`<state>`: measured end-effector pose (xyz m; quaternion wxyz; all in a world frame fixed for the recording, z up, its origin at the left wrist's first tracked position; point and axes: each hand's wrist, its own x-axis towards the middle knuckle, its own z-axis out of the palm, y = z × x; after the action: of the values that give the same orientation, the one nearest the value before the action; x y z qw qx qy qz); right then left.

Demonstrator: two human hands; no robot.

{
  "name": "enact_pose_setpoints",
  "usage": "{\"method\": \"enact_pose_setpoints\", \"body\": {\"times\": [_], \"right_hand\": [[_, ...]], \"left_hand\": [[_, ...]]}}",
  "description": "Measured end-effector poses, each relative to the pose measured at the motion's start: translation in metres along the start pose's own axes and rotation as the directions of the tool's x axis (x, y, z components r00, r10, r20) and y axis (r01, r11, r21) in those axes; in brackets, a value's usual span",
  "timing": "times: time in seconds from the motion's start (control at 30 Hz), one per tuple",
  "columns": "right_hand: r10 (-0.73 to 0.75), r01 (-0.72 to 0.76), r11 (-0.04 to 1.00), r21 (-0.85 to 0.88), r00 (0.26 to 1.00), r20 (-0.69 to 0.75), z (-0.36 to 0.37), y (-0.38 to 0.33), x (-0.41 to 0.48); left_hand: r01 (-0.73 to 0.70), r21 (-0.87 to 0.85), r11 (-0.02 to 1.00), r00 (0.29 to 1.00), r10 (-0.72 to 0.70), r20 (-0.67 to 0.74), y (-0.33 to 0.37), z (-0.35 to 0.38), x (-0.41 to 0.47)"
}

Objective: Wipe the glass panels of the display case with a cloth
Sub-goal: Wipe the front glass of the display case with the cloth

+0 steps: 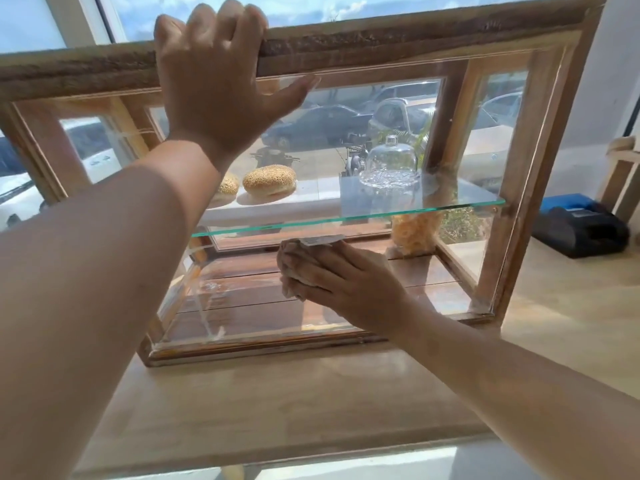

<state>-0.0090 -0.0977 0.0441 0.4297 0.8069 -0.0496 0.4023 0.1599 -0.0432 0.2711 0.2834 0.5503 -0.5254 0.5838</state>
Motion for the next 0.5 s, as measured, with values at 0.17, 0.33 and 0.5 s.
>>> {"method": "enact_pose_setpoints", "body": {"times": [0.17, 0.33, 0.5], "right_hand": [[-0.162, 0.178, 0.978, -0.110, 0.977, 0.137, -0.020, 0.049, -0.050], [0.222, -0.180, 0.959, -0.221, 0.958, 0.182, -0.057, 0.091, -0.131], [0.615, -0.606, 0.784, -0.133, 0.787, 0.040, -0.036, 0.043, -0.117]], "left_hand": [[0.008, -0.013, 1.000, 1.000, -0.008, 0.019, 0.000, -0.002, 0.001], [-0.002, -0.028, 1.000, 1.000, 0.002, 0.011, 0.001, -0.002, 0.000], [0.023, -0.015, 1.000, 1.000, -0.023, 0.001, 0.002, -0.001, 0.000]]}}
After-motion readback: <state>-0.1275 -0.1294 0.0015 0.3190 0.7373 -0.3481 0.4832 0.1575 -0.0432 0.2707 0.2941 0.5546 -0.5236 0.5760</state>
